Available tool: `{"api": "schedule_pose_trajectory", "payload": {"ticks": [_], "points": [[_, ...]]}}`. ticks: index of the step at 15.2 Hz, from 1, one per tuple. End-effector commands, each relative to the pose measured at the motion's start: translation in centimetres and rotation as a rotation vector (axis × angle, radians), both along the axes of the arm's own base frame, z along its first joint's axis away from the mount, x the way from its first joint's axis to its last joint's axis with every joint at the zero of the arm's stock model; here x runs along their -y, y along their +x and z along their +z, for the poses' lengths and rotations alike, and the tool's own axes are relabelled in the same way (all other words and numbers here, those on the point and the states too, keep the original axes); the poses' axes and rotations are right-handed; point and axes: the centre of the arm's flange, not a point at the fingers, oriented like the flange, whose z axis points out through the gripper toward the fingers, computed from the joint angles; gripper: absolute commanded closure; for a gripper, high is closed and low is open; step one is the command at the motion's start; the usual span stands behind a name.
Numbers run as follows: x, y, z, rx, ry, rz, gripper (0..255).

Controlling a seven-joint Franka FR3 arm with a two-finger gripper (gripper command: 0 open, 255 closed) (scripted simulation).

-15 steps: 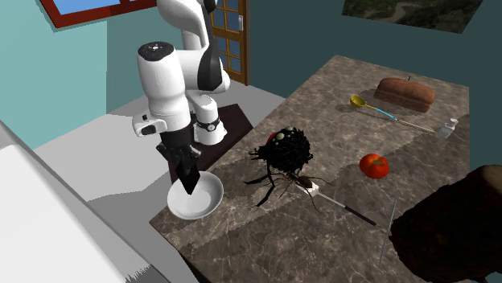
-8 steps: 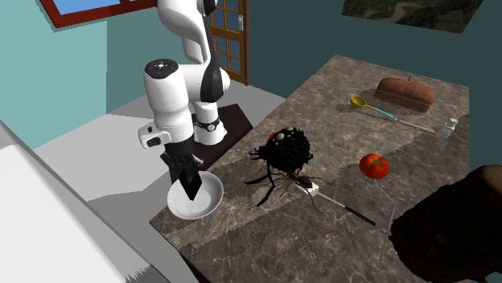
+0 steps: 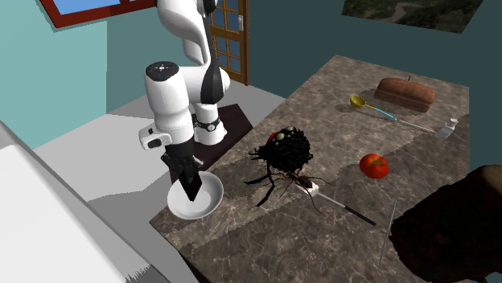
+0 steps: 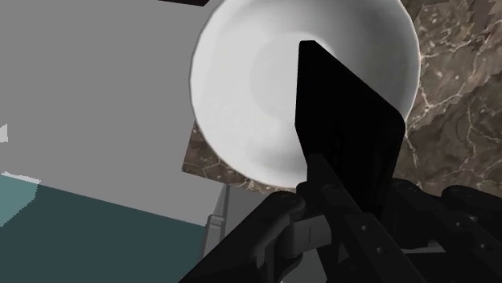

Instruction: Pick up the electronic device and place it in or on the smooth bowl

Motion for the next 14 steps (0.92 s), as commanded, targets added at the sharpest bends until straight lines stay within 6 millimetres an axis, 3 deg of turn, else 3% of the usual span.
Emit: {"api": "schedule_pose_trajectory", "payload": {"ticks": [1, 6, 10, 14], "points": [[0.0, 0.0, 0.0, 0.0, 0.0, 0.0, 0], [0.0, 0.0, 0.0, 0.0, 0.0, 0.0, 0], [-0.4, -0.4, 5.0, 0.0, 0.0, 0.0, 0], [-0.4, -0.4, 5.0, 0.0, 0.0, 0.0, 0]]}}
